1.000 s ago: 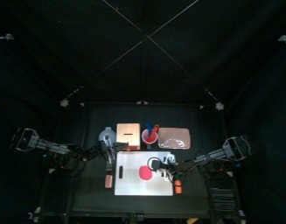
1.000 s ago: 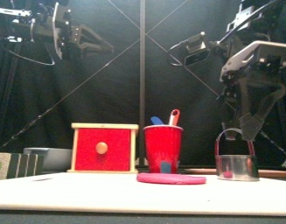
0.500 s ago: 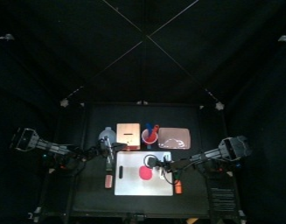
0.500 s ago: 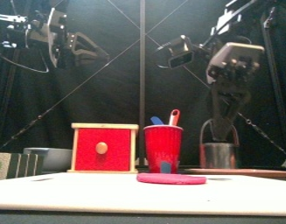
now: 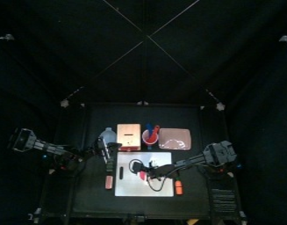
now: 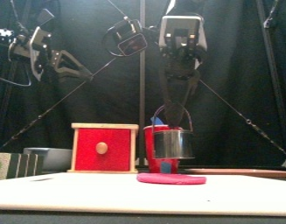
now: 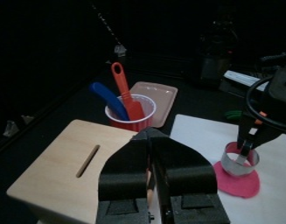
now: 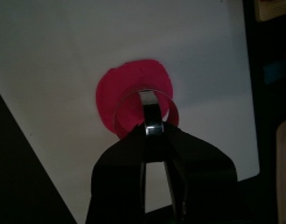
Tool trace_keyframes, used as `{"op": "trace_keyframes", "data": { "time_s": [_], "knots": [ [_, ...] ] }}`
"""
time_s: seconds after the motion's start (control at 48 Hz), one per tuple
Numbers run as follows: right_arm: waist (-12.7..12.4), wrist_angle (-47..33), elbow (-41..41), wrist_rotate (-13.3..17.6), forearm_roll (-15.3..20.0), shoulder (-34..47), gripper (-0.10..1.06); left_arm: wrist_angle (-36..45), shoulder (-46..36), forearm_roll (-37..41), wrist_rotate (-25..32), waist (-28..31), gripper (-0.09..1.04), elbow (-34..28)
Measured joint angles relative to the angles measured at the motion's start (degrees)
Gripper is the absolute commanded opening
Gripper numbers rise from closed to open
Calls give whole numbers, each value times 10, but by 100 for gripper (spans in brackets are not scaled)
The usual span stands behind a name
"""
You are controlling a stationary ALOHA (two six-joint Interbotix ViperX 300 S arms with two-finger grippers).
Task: Get the cutter from the drawer then cut the dough then place the extra dough in the bowl
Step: Cut the dough
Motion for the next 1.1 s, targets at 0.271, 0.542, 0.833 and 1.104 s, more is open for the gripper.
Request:
{"op": "trace_keyframes", "data": {
  "time_s": [0.271, 0.542, 0.833, 1.104],
  "knots": [
    [-4, -14, 4, 0, 3, 10, 51, 0, -9, -9, -1, 1, 35, 7],
    [-7, -41, 20, 1, 11, 17, 67, 0, -10, -18, -1, 1, 35, 11],
    [-7, -39, 20, 4, -2, 1, 105, 1, -5, -27, -1, 1, 39, 12],
    [-1, -46, 53, 12, -43, -76, 104, 9, 57, -28, -2, -2, 46, -31]
  ]
}}
